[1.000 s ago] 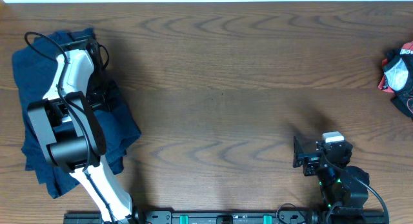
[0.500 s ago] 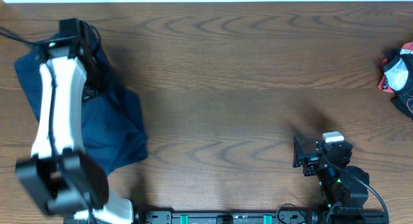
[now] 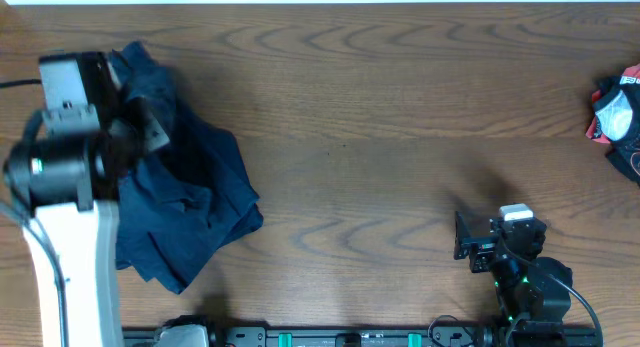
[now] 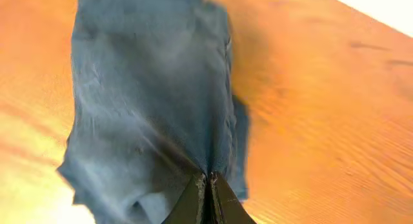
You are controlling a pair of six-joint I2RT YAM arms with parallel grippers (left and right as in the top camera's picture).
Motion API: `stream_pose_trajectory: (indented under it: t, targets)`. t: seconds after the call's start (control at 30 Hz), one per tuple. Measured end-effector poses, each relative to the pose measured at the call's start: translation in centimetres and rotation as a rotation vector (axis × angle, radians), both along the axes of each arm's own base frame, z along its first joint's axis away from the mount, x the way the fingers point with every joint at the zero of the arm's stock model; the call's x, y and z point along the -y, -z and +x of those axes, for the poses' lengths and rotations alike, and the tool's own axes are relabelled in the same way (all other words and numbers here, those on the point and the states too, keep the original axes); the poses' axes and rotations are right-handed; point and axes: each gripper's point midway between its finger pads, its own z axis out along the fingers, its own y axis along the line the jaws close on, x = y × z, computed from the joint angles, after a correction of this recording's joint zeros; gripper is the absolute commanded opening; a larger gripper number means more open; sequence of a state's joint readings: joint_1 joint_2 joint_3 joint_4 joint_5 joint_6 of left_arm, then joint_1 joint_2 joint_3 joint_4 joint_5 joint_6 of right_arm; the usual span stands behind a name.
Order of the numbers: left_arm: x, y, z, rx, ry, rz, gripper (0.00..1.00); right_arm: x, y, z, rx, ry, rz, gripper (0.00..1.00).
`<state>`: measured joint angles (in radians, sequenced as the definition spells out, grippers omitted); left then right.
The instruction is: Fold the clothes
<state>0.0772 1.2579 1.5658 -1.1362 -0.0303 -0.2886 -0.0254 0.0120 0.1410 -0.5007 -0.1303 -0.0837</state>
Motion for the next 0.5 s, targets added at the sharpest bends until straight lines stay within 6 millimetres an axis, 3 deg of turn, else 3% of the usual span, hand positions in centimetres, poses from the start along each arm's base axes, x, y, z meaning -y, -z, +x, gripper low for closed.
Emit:
stream_pose_trajectory:
  t: [0.23,0.5]
  targets:
    - [6.3,-3.6,-0.7,0.152,0.211,-0.005,0.06,0.0,0.0,0.0,0.0,0.0,0.0,0.99]
    - [14.0,-3.7,0.8,0.196,0.439,-0.029,0.06,0.0,0.0,0.0,0.0,0.0,0.0,0.99]
